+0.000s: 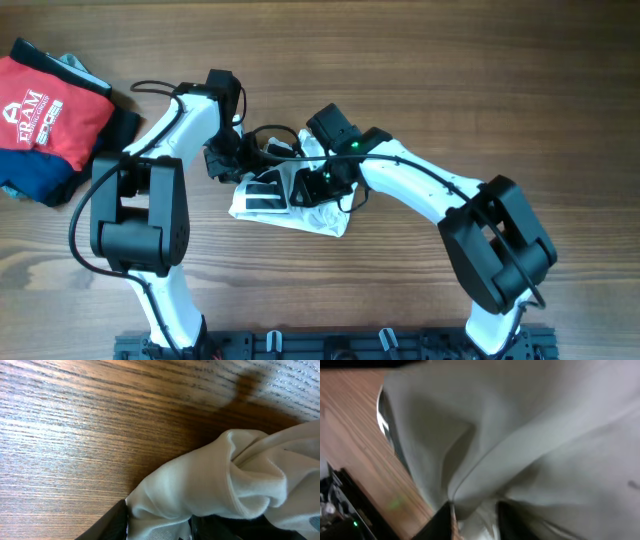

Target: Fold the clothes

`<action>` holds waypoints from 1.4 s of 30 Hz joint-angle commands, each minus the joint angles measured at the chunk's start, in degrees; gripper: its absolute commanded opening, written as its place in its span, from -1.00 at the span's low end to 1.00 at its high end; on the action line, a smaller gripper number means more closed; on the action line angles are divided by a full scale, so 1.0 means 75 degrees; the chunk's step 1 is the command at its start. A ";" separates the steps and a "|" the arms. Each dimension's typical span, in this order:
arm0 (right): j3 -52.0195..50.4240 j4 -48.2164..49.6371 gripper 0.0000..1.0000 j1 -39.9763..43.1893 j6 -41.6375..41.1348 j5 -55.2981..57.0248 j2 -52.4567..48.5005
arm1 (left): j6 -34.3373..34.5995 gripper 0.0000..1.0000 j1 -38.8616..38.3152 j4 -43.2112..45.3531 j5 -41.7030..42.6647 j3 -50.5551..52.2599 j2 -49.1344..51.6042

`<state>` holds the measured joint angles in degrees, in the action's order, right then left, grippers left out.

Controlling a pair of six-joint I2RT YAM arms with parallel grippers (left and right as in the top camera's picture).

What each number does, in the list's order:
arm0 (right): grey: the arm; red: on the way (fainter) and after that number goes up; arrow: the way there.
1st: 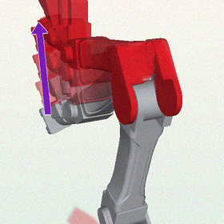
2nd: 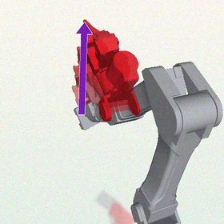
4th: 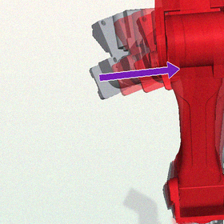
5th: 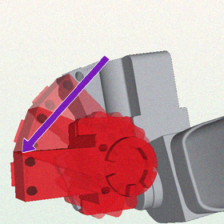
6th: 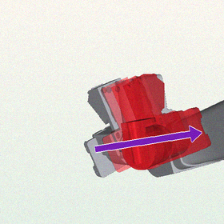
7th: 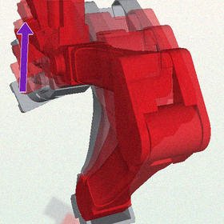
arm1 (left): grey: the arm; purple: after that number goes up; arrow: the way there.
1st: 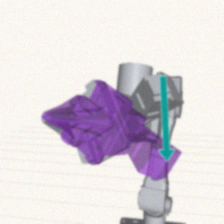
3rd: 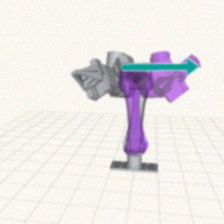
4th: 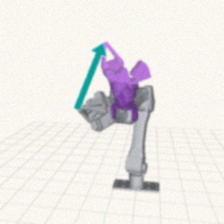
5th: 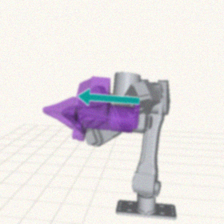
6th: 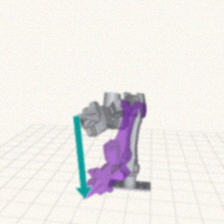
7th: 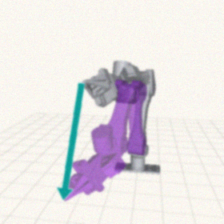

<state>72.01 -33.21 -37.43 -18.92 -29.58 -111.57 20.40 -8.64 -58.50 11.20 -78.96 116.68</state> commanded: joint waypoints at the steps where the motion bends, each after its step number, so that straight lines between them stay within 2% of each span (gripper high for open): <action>1: -0.0055 0.0207 -0.67 -0.0029 -0.0353 -0.0251 -0.0102 | -0.0093 -0.19 -0.0035 0.0029 -0.0055 0.0152 0.0082; 4: -0.0055 0.0172 -0.91 -0.0029 -0.0224 -0.0720 -0.0102 | -0.0093 -0.18 -0.0035 0.0026 -0.0055 0.0152 0.0082; 6: -0.0055 -0.0300 -0.91 -0.0029 -0.0268 -0.0799 -0.0096 | -0.0093 -0.18 -0.0035 0.0026 -0.0055 0.0152 0.0082; 7: -0.0055 -0.0766 -0.91 0.0000 -0.0530 -0.0417 -0.0096 | -0.0093 -0.18 -0.0035 0.0023 -0.0055 0.0152 0.0082; 9: -0.0055 -0.1810 -0.91 0.0015 -0.1434 0.1300 -0.0096 | -0.0093 -0.18 -0.0035 0.0020 -0.0055 0.0152 0.0082; 12: -0.0061 -0.2518 -0.91 0.0015 -0.1775 0.2952 -0.0096 | -0.0093 -0.15 -0.0035 0.0023 -0.0055 0.0152 0.0082; 14: -0.0061 -0.2393 -0.91 0.0015 -0.1545 0.2769 -0.0096 | -0.0093 -0.12 -0.0035 0.0023 -0.0055 0.0152 0.0082; 17: -0.0061 -0.1833 -0.91 0.0015 -0.0714 0.1623 -0.0096 | -0.0093 -0.12 -0.0035 0.0020 -0.0055 0.0152 0.0082; 21: -0.0058 -0.1105 -0.70 0.0015 0.0303 -0.0440 0.0026 | -0.0093 -0.11 -0.0035 0.0023 -0.0055 0.0152 0.0082; 22: -0.0052 -0.1084 -0.67 0.0020 0.0321 -0.0527 0.0105 | -0.0093 -0.11 -0.0035 0.0023 -0.0055 0.0152 0.0082; 25: -0.0047 -0.1067 -0.61 0.0044 0.0315 -0.0431 0.0507 | -0.0093 -0.11 -0.0035 0.0023 -0.0055 0.0152 0.0082; 28: -0.0047 -0.0988 -0.35 0.0044 0.0312 -0.0172 0.0758 | -0.0093 -0.11 -0.0035 0.0026 -0.0055 0.0152 0.0082; 32: -0.0047 -0.0848 -0.32 0.0044 0.0294 -0.0128 0.0667 | -0.0093 -0.11 -0.0035 0.0026 -0.0055 0.0152 0.0082; 36: -0.0047 -0.0731 -0.29 0.0044 -0.0102 0.0516 0.0472 | -0.0093 -0.12 -0.0035 0.0023 -0.0055 0.0152 0.0082; 42: -0.0047 -0.0315 -0.31 0.0038 -0.0169 0.0338 0.0058 | -0.0093 -0.11 -0.0035 0.0026 -0.0055 0.0152 0.0082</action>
<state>71.66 -36.40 -37.30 -19.25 -27.16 -108.73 20.36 -8.62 -58.48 11.18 -78.89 116.68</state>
